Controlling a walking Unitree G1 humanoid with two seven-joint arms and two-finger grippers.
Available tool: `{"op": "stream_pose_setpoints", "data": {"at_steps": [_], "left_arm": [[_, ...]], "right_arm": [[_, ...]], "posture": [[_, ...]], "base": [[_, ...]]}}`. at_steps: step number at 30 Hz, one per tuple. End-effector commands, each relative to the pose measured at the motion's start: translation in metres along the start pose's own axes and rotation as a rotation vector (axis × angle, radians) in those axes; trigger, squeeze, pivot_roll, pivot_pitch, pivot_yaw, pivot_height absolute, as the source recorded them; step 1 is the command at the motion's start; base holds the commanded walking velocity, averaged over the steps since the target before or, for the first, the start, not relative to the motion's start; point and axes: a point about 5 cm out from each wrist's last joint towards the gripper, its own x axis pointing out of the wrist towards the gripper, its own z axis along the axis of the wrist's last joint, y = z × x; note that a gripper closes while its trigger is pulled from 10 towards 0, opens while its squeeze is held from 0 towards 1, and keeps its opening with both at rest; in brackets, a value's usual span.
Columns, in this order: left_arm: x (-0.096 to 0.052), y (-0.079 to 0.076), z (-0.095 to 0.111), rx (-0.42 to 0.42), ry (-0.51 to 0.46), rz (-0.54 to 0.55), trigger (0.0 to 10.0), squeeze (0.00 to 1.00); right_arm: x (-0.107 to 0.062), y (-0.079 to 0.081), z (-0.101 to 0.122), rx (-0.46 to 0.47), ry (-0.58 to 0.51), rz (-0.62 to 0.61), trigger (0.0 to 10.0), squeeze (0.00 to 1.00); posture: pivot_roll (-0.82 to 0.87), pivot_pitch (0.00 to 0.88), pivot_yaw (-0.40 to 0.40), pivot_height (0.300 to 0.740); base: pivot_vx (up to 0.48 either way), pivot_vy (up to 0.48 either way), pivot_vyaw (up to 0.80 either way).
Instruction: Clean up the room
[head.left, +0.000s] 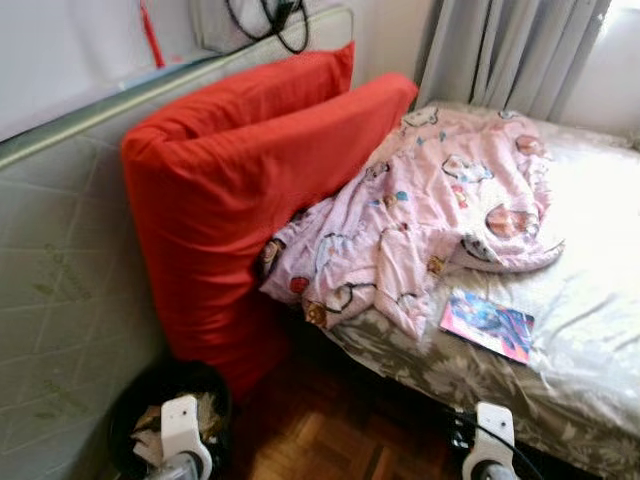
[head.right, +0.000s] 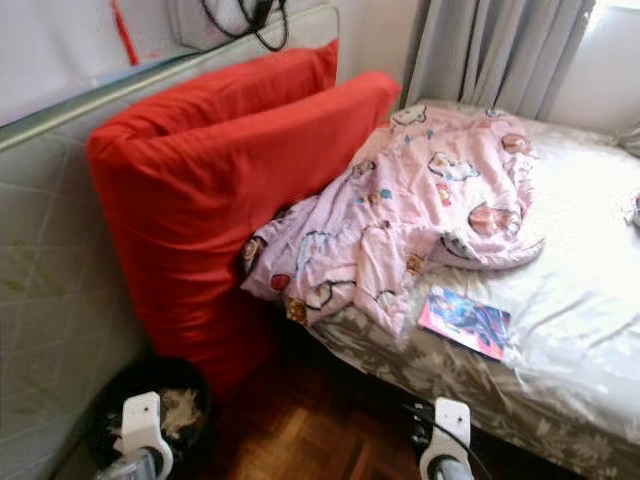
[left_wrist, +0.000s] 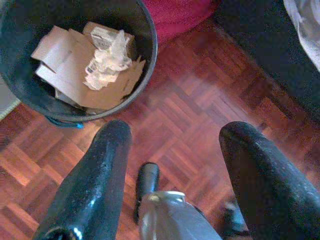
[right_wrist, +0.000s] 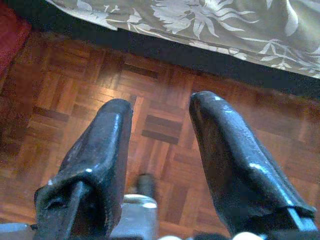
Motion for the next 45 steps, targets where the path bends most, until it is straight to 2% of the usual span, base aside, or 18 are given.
{"op": "stream_pose_setpoints", "data": {"at_steps": [1,11,41,45], "left_arm": [[-0.0084,-0.0016,-0.0393,0.303,0.147,-0.09,10.0,0.0],[-0.0085,-0.0019,-0.0394,0.301,0.146,-0.091,10.0,0.0],[-0.0092,-0.0017,-0.0419,0.274,0.15,-0.089,10.0,0.0],[-0.0093,-0.0014,-0.0425,0.272,0.153,-0.082,10.0,0.0]], "right_arm": [[0.011,0.0177,0.0468,0.051,0.027,0.099,10.0,0.0],[0.011,0.0176,0.0469,0.049,0.025,0.101,10.0,0.0],[0.0107,0.0176,0.0456,0.035,0.022,0.11,10.0,0.0],[0.0106,0.0174,0.0454,0.032,0.024,0.112,10.0,0.0]], "posture": [[0.08,0.0,0.004,0.74],[0.08,0.0,0.005,0.74],[0.08,0.0,0.01,0.74],[0.08,0.0,0.008,0.74]], "base": [[0.0,-0.262,0.0],[0.0,-0.258,0.0],[0.0,0.0,0.0],[0.0,0.435,0.0]]}}
